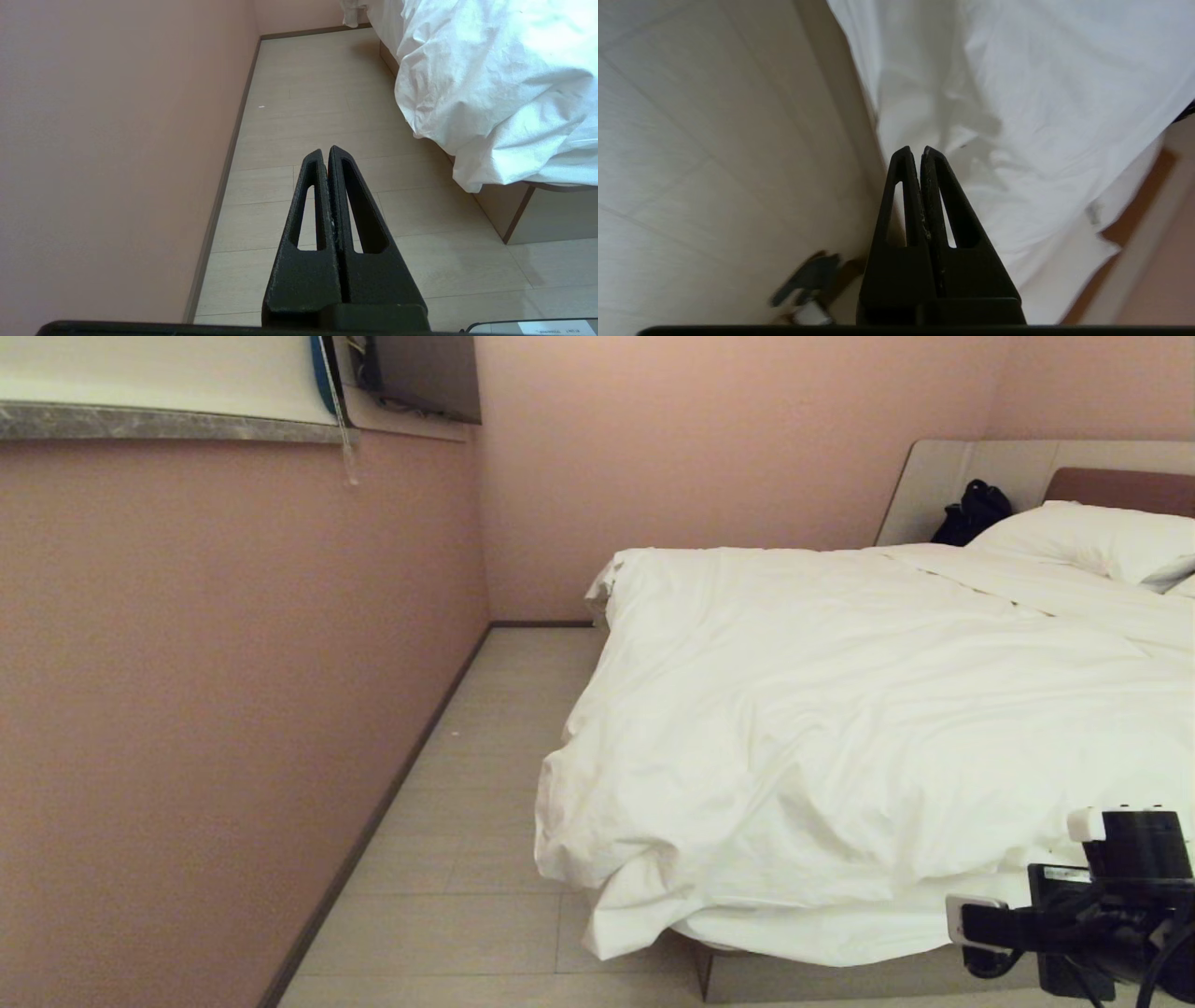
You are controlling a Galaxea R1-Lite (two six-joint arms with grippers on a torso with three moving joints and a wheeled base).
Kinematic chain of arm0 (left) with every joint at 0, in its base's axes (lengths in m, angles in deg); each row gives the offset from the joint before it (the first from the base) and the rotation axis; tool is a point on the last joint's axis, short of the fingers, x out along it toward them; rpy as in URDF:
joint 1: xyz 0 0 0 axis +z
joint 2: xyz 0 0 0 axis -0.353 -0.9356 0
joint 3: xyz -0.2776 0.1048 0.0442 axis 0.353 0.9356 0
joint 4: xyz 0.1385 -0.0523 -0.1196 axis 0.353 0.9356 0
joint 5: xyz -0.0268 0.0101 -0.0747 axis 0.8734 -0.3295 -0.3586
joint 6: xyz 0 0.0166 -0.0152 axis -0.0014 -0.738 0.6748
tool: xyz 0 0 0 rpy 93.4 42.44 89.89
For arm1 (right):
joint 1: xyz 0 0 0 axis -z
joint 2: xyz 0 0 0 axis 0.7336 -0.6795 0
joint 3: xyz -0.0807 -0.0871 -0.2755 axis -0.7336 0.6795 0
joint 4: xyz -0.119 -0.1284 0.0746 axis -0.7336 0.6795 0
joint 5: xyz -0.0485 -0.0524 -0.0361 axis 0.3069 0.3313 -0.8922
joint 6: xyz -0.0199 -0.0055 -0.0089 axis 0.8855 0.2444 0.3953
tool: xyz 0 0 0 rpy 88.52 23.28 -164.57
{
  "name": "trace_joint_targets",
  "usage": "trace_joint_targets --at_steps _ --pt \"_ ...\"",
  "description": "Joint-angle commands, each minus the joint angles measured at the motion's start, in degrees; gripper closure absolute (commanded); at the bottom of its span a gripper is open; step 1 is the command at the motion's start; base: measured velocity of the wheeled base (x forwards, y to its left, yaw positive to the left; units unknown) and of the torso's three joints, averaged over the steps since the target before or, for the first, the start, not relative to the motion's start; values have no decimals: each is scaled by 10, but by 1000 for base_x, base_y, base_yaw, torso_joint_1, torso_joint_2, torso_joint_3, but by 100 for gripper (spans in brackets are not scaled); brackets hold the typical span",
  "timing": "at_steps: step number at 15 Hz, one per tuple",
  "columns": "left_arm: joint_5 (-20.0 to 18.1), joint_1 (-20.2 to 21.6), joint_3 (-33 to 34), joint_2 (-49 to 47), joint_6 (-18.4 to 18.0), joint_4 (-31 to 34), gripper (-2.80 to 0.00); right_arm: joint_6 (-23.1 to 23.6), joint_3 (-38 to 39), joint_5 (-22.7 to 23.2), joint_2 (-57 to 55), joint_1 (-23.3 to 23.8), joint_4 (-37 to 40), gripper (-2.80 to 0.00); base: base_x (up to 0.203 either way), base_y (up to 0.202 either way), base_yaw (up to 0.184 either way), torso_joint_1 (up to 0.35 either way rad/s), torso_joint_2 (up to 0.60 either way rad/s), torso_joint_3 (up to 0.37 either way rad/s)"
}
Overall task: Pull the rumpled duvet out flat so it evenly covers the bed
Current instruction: Flatten the corners of the folded blanket
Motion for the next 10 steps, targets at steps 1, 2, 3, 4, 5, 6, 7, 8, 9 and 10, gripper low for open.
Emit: trace_joint_targets --at_steps 1,2,3,4,5,6,7,8,9,10 --pt "0 0 0 0 0 0 0 87 9 -1 -47 0 -299 0 0 0 0 0 0 0" --pt "0 0 0 0 0 0 0 86 9 -1 -63 0 -313 0 0 0 0 0 0 0" --pt "0 0 0 0 0 0 0 86 8 -1 -77 0 -327 0 0 0 0 0 0 0" --pt "0 0 0 0 0 0 0 85 6 -2 -89 1 -338 0 0 0 0 0 0 0" --pt "0 0 0 0 0 0 0 84 5 -2 -106 3 -350 0 0 0 0 0 0 0" --pt "0 0 0 0 0 0 0 84 4 -2 -122 6 -366 0 0 0 0 0 0 0" --pt "0 0 0 0 0 0 0 84 2 -2 -142 10 -387 0 0 0 0 0 0 0" --pt "0 0 0 0 0 0 0 84 2 -1 -159 15 -410 0 0 0 0 0 0 0" --pt "0 0 0 0 0 0 0 84 2 -1 -174 21 -430 0 0 0 0 0 0 0" --pt "0 0 0 0 0 0 0 83 3 0 -182 27 -436 0 0 0 0 0 0 0"
